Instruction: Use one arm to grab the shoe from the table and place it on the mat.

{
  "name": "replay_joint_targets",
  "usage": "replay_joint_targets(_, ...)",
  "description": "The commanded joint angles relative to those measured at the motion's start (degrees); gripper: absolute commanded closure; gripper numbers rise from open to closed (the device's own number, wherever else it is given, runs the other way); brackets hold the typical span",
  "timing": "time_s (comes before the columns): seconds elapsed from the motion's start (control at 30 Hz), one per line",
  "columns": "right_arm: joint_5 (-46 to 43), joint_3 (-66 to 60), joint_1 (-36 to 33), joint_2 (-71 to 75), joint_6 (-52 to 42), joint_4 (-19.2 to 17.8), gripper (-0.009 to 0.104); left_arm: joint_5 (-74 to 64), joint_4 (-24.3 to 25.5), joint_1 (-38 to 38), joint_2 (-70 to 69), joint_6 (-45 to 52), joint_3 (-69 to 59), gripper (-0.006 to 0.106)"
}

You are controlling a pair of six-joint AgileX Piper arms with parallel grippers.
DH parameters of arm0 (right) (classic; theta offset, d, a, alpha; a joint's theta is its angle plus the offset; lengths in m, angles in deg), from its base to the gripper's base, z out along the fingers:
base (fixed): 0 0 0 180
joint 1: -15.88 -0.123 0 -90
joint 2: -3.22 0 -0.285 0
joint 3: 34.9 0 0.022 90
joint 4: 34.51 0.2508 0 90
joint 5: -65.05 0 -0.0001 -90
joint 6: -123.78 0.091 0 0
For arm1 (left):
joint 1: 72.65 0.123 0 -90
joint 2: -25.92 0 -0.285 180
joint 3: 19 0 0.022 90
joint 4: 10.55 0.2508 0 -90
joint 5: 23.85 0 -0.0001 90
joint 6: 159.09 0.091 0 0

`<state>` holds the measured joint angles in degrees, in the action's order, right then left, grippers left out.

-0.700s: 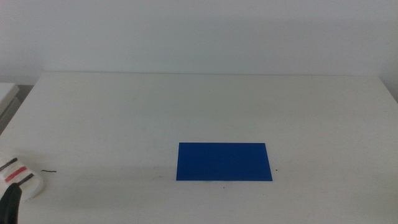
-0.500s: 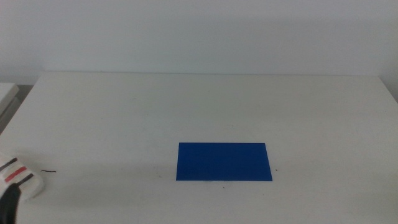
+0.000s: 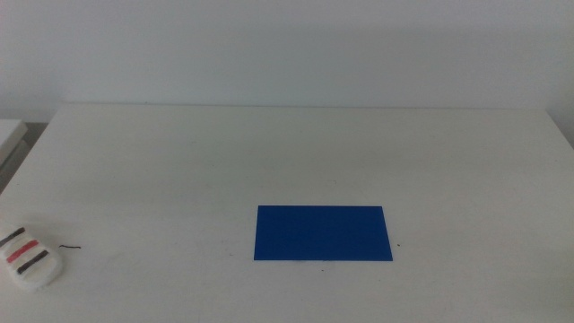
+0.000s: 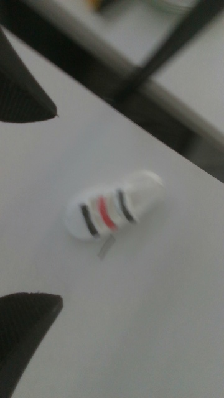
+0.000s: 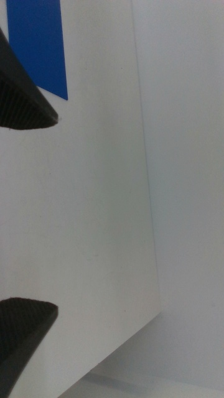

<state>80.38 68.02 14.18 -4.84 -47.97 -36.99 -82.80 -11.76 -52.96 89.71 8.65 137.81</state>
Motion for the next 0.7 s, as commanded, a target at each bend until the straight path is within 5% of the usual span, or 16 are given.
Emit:
replay_joint_targets(0.0, -0.37, -0.14, 0.01, 0.27, -0.35, -0.27, 0.016, -4.6, 2.25, 0.83, 7.91, -6.64, 3.74, 0.007)
replay_joint_targets(0.23, -0.37, -0.14, 0.01, 0.27, -0.35, -0.27, 0.016, -1.61, 2.93, 0.83, 25.46, -18.19, 7.92, 0.007)
replay_joint_targets(0.67, -0.37, -0.14, 0.01, 0.27, -0.35, -0.27, 0.016, 13.54, 0.4, 0.83, 42.26, -22.02, 7.98, 0.007)
